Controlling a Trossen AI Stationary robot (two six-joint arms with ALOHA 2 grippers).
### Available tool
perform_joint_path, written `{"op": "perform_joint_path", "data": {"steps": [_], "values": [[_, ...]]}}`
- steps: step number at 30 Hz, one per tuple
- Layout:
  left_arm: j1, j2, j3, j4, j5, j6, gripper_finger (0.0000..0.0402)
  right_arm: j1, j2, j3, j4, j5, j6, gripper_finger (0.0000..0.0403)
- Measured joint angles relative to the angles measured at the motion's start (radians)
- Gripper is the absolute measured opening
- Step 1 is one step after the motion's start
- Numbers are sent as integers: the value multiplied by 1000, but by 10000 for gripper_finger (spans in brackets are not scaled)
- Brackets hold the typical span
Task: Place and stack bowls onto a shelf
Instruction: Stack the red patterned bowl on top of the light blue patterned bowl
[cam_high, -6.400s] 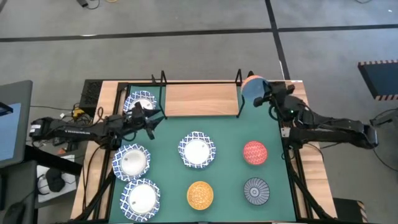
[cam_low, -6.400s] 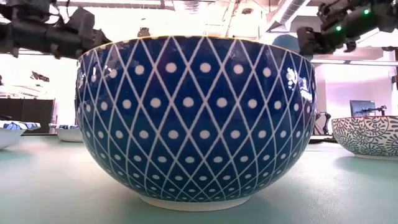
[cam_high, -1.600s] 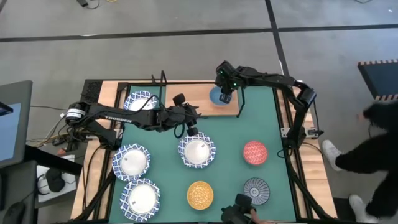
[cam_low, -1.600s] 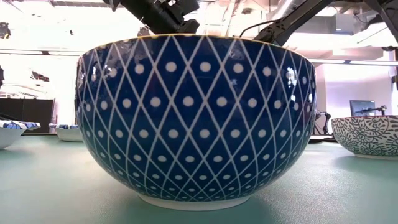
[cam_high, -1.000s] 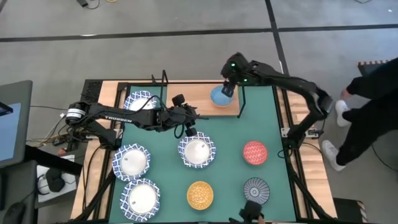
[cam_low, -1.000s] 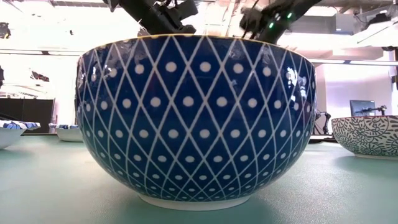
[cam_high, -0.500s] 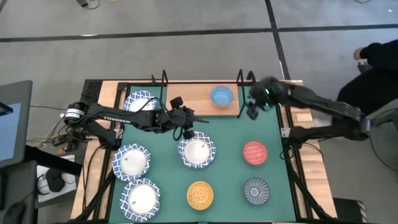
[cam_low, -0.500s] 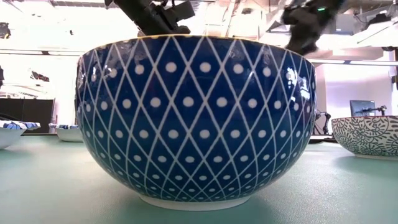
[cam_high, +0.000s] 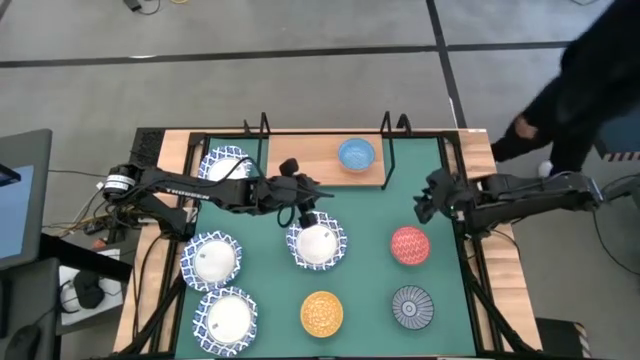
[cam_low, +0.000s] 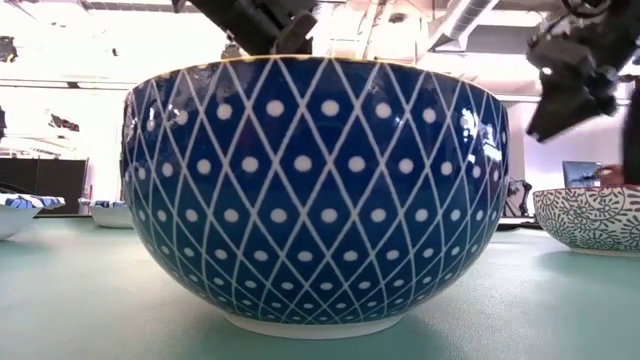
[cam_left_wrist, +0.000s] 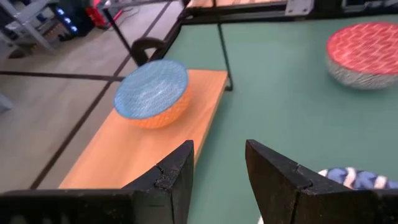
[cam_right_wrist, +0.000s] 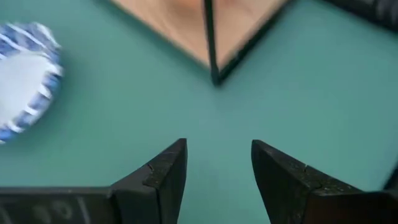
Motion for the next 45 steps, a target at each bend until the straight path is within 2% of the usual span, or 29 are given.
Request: {"op": "perform_joint_path", "data": {"steps": [3, 9, 11, 19, 27, 33, 38, 45], "values": [[0, 0, 0, 19, 9, 0, 134, 22, 20, -40, -45, -27, 101, 189], [0, 0, 0, 24, 11, 7, 134, 9, 65, -127, -56, -163, 197, 172], [0, 0, 0, 24, 11, 8, 134, 8, 75, -148, -36, -197, 199, 170], [0, 0, 0, 22, 11, 15, 134, 0, 119, -156, -4, -228, 187, 168], [0, 0, 0, 22, 11, 15, 134, 13, 120, -156, 68, -333, 122, 168], [0, 1, 0, 23, 62, 10, 134, 60, 148, -167, 106, -371, 124, 168], [-1, 11, 0, 21, 63, 10, 134, 104, 188, -192, 134, -373, 165, 165], [0, 15, 0, 23, 63, 8, 134, 149, 261, -195, 162, -374, 189, 115]]}}
